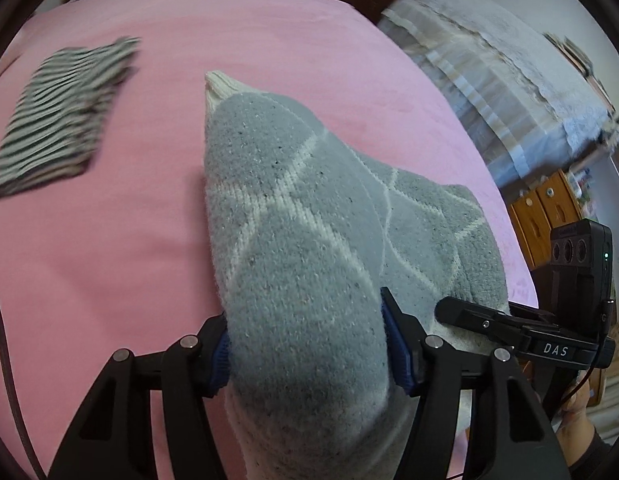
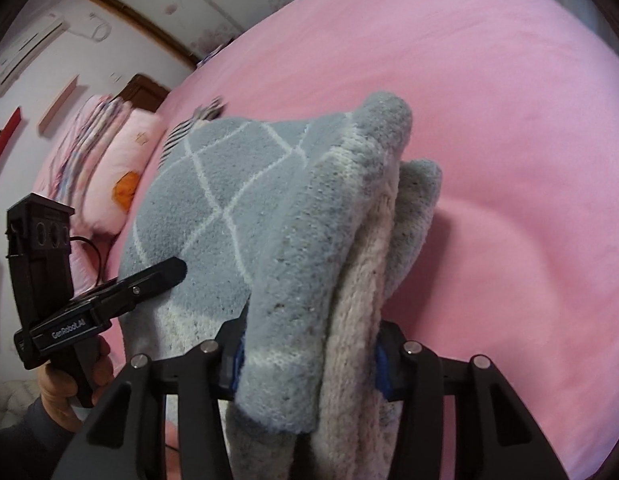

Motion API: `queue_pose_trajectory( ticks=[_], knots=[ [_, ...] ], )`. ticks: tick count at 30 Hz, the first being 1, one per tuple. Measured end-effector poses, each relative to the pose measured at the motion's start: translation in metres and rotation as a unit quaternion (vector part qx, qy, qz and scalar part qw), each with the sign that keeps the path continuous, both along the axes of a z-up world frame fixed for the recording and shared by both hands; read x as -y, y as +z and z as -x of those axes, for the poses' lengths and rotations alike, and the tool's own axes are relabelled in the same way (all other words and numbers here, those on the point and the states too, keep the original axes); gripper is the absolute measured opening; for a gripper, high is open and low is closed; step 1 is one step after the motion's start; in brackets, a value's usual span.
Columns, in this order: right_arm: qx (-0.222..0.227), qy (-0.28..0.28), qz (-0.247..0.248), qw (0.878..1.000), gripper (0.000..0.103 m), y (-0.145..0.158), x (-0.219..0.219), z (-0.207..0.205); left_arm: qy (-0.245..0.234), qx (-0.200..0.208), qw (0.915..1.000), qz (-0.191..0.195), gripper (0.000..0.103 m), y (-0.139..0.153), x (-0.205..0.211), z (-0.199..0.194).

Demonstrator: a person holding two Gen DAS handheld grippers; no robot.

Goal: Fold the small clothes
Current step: 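Carry the sweater bundle with the right gripper onto the folded striped shirt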

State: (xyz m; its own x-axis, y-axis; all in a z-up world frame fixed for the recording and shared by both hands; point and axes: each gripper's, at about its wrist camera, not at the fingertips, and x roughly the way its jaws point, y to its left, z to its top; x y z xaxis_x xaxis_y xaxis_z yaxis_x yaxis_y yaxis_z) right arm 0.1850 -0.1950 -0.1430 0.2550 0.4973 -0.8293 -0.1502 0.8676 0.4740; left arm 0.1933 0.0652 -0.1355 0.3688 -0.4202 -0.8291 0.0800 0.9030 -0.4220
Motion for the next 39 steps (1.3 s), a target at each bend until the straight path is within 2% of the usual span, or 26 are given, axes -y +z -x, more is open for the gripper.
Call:
queue_pose_trajectory(
  ticks=[5,9,12,15,19,23,29,35,39],
  knots=[
    [0.007,0.058,-0.025,0.998,0.047,0.017,-0.082,-0.003,0.038,0.012,0.999,-0.022,0.061,0.032,-0.088,0.021],
    [0.02,0.086,-0.053,0.995,0.047,0.038,-0.147,-0.024,0.065,0.04,0.996,-0.047,0.061,0.069,-0.159,0.012],
    [0.033,0.095,-0.07,0.992,0.047,0.053,-0.19,-0.055,0.074,0.078,0.9913,-0.075,0.061,0.101,-0.207,-0.017],
    [0.058,0.093,-0.077,0.991,0.047,0.071,-0.238,-0.093,0.086,0.104,0.987,-0.087,0.061,0.123,-0.248,-0.058],
    [0.091,0.077,-0.078,0.99,0.047,0.082,-0.287,-0.155,0.096,0.131,0.9826,-0.091,0.061,0.132,-0.293,-0.116],
    [0.107,0.051,-0.077,0.99,0.048,0.069,-0.323,-0.207,0.095,0.152,0.9792,-0.096,0.062,0.118,-0.328,-0.172],
    [0.099,0.014,-0.065,0.993,0.048,0.022,-0.35,-0.259,0.129,0.123,0.9827,-0.052,0.062,0.049,-0.367,-0.237],
    [0.062,0.002,-0.026,0.998,0.047,-0.035,-0.355,-0.28,0.131,0.058,0.9891,-0.034,0.062,-0.028,-0.375,-0.263],
    [0.055,0.007,-0.01,0.998,0.048,-0.054,-0.36,-0.28,0.131,0.039,0.9904,-0.022,0.062,-0.052,-0.38,-0.257]
  ],
)
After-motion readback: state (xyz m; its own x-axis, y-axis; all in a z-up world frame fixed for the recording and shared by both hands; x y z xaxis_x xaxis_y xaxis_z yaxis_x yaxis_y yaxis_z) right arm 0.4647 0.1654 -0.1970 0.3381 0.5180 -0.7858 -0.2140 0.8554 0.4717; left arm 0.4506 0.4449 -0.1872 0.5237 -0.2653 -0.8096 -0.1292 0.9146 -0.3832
